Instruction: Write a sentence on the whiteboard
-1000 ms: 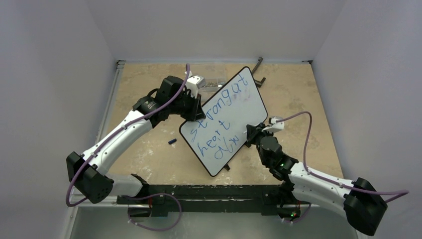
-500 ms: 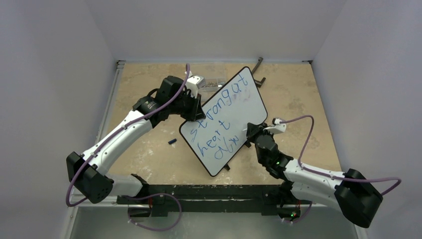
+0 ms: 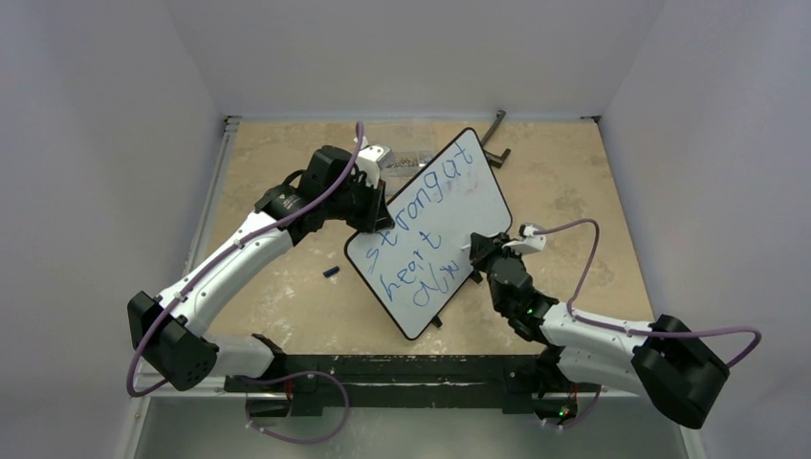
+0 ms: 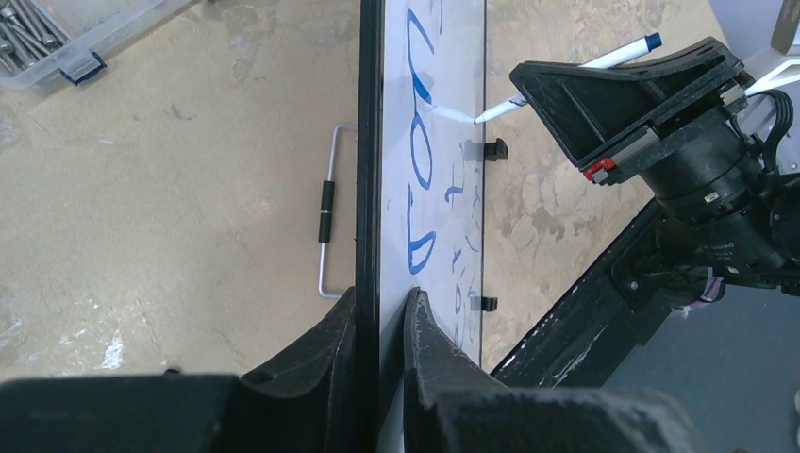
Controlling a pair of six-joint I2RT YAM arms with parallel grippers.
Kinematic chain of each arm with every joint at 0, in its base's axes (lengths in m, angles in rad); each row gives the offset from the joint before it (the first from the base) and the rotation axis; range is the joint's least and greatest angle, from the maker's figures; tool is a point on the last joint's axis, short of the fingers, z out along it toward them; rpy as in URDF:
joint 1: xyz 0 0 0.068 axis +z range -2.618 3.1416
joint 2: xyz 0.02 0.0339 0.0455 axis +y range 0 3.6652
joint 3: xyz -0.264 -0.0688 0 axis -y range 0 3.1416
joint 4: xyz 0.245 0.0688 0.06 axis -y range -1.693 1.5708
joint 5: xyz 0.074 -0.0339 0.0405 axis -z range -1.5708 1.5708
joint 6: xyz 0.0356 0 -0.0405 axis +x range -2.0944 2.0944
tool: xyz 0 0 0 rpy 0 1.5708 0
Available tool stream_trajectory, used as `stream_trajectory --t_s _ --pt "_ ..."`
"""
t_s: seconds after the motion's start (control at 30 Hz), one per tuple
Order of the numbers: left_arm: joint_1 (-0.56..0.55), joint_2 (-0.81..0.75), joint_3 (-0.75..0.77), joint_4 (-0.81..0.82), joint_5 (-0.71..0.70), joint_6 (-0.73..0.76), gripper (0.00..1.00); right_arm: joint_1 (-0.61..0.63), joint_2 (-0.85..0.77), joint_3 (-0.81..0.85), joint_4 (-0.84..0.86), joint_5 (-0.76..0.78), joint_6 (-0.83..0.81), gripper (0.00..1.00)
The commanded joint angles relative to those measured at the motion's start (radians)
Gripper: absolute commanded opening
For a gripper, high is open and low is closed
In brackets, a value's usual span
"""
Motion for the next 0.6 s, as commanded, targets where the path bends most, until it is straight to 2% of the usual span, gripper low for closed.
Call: stream_trajectory --t_s 0.0,0.2,0.57 --pt "0.026 0.019 -0.011 -0.149 -0.342 0.181 0.00 0.003 0.046 0.017 0.070 -0.080 -0.001 0.00" --pt "0.025 0.019 -0.012 -0.149 -0.342 0.181 0.00 0.002 0.076 0.011 0.055 -0.117 0.004 0.00" --pt "0.026 0.021 -0.011 -0.148 -0.341 0.180 0.00 0.002 0.006 -0.047 0.017 -0.171 0.001 0.00"
